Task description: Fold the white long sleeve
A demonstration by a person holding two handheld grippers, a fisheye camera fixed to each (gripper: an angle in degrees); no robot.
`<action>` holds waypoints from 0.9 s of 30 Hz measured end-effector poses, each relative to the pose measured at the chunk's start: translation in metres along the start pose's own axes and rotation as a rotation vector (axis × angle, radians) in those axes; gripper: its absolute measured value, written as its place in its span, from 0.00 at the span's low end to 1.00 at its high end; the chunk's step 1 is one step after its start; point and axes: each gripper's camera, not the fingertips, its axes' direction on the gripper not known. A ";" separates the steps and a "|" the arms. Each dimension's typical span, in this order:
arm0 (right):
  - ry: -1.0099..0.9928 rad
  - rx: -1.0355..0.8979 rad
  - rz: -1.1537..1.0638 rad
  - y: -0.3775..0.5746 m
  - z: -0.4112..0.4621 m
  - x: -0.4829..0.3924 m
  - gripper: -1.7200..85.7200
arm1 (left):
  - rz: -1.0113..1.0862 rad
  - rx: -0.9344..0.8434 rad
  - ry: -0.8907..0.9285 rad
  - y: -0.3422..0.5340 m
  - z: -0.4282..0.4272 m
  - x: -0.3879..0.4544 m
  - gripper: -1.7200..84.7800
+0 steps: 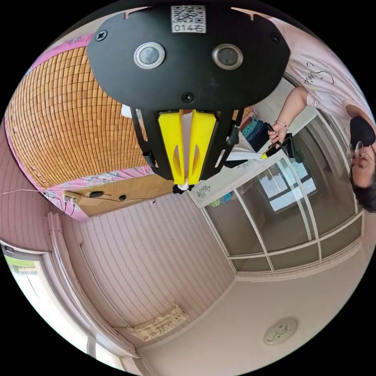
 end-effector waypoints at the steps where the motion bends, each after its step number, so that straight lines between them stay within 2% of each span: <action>1: -0.002 0.040 -0.032 -0.010 -0.026 -0.013 0.02 | 0.015 0.020 0.002 -0.005 -0.011 0.006 0.01; 7: -0.096 0.204 -0.162 -0.023 -0.144 -0.083 0.03 | 0.128 0.214 0.026 -0.022 -0.131 0.071 0.01; 9: -0.153 0.267 -0.214 -0.027 -0.180 -0.107 0.03 | 0.155 0.336 0.077 -0.030 -0.188 0.089 0.01; 14: -0.279 0.416 -0.438 -0.063 -0.269 -0.195 0.02 | 0.227 0.497 0.121 -0.068 -0.277 0.119 0.01; 18: -0.211 0.476 -0.575 -0.093 -0.297 -0.248 0.02 | 0.280 0.551 0.070 -0.105 -0.310 0.131 0.01; 22: -0.097 0.367 -0.558 -0.137 -0.260 -0.248 0.02 | 0.239 0.469 -0.014 -0.133 -0.285 0.109 0.01; 27: 0.126 0.020 -0.396 -0.153 -0.126 -0.174 0.02 | 0.096 0.088 -0.210 -0.142 -0.149 0.033 0.01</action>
